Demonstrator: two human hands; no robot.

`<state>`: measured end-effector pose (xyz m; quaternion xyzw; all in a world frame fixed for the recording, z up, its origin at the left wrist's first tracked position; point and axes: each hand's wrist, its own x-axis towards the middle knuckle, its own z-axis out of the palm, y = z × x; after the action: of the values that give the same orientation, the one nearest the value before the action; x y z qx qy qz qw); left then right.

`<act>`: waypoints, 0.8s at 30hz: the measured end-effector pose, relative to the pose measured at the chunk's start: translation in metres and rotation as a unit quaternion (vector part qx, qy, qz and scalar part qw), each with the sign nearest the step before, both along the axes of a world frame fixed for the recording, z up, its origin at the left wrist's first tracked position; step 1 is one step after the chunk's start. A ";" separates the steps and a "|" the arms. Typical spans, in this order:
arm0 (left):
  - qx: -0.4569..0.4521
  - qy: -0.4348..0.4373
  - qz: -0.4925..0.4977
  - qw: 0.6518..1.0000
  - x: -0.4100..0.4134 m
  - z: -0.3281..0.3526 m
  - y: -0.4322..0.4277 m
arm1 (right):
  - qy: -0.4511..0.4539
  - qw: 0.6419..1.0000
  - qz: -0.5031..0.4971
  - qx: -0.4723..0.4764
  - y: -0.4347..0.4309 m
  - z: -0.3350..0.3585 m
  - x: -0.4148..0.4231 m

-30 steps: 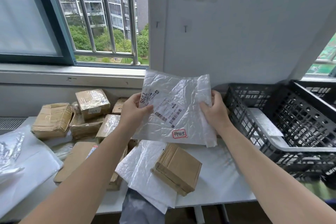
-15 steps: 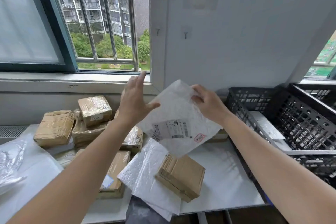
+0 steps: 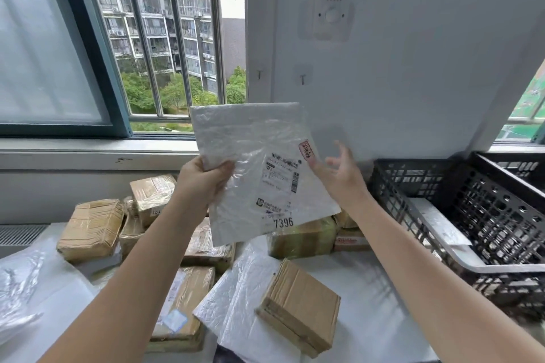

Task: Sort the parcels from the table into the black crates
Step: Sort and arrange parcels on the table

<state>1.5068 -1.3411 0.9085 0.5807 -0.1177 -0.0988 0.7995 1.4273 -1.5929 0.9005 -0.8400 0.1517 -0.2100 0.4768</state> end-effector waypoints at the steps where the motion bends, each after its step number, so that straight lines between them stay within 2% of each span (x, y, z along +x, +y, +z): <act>1: -0.020 0.011 -0.010 1.000 -0.003 0.003 0.002 | 0.025 0.998 0.033 0.044 0.003 0.000 -0.001; 3: -0.032 0.019 -0.006 0.999 -0.008 0.008 0.007 | 0.025 0.993 0.068 0.096 0.009 0.002 -0.004; 6: -0.008 0.004 0.025 1.000 -0.015 0.009 0.015 | -0.057 0.990 0.061 0.117 0.019 0.011 -0.009; 10: 0.026 -0.064 0.106 0.992 -0.027 0.007 0.020 | -0.131 0.990 0.049 0.029 0.029 0.025 -0.013; 14: 0.038 -0.088 0.158 0.983 -0.035 0.008 0.023 | -0.173 0.984 0.038 0.017 0.039 0.035 -0.015; 24: 0.038 -0.133 0.166 0.976 -0.034 0.018 0.027 | -0.211 0.977 0.017 -0.034 0.050 0.053 -0.019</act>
<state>1.4724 -1.3137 0.9260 0.6301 -0.1210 0.1090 0.7592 1.4080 -1.5433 0.9532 -0.7947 0.0260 -0.3794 0.4731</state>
